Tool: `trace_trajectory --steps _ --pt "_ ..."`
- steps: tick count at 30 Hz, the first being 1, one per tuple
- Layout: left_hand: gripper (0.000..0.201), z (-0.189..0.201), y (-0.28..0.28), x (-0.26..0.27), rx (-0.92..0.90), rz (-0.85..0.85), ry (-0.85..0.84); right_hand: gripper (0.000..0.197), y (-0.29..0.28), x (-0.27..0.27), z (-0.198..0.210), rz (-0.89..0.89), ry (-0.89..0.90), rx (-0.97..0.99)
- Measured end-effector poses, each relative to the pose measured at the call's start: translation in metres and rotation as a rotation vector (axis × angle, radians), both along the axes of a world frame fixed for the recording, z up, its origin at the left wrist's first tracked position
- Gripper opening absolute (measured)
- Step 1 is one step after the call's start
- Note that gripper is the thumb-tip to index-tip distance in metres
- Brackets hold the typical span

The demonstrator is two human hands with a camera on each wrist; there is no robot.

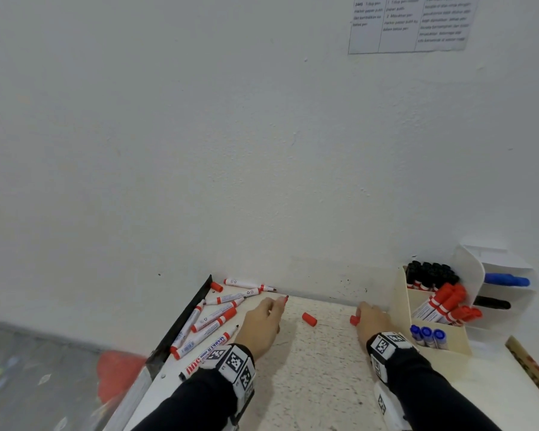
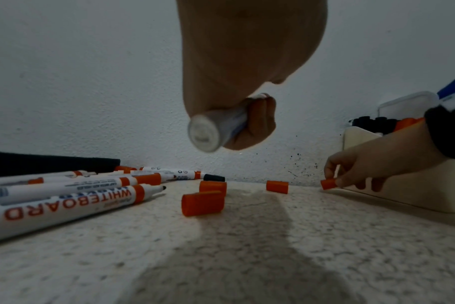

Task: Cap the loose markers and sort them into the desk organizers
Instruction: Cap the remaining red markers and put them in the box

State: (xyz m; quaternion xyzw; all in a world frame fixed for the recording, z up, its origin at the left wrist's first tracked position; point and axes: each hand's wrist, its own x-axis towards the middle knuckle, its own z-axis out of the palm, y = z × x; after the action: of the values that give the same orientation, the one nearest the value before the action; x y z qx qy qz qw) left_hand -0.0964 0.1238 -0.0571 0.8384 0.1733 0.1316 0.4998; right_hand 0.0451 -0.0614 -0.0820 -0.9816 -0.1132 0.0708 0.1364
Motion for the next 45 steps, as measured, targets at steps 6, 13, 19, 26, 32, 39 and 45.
trace_trajectory --steps 6,13,19,26,32,39,45 --pt "0.029 0.002 -0.011 -0.003 0.028 -0.031 0.049 0.018 0.013 -0.024 0.014 0.049 -0.043 0.478" --pt "0.036 0.004 -0.032 -0.009 0.091 -0.029 0.107 0.026 0.017 -0.063 0.037 0.213 -0.025 0.847" --pt "0.035 0.002 -0.048 -0.015 0.132 -0.038 0.141 0.035 0.004 -0.078 0.038 0.325 0.008 0.776" --pt "0.008 0.007 -0.066 -0.025 0.086 -0.207 0.106 0.016 -0.017 -0.087 0.036 0.372 0.08 0.71" --pt "0.02 0.004 -0.07 -0.03 0.205 -0.277 0.057 0.029 -0.032 -0.09 0.037 0.304 0.041 0.637" --pt "0.038 0.005 -0.08 -0.047 0.011 -0.35 -0.011 0.049 -0.034 -0.105 0.041 0.244 0.041 0.471" --pt "0.03 0.01 -0.064 -0.052 -0.191 -0.388 0.072 0.038 -0.028 -0.118 0.03 0.313 0.095 0.675"
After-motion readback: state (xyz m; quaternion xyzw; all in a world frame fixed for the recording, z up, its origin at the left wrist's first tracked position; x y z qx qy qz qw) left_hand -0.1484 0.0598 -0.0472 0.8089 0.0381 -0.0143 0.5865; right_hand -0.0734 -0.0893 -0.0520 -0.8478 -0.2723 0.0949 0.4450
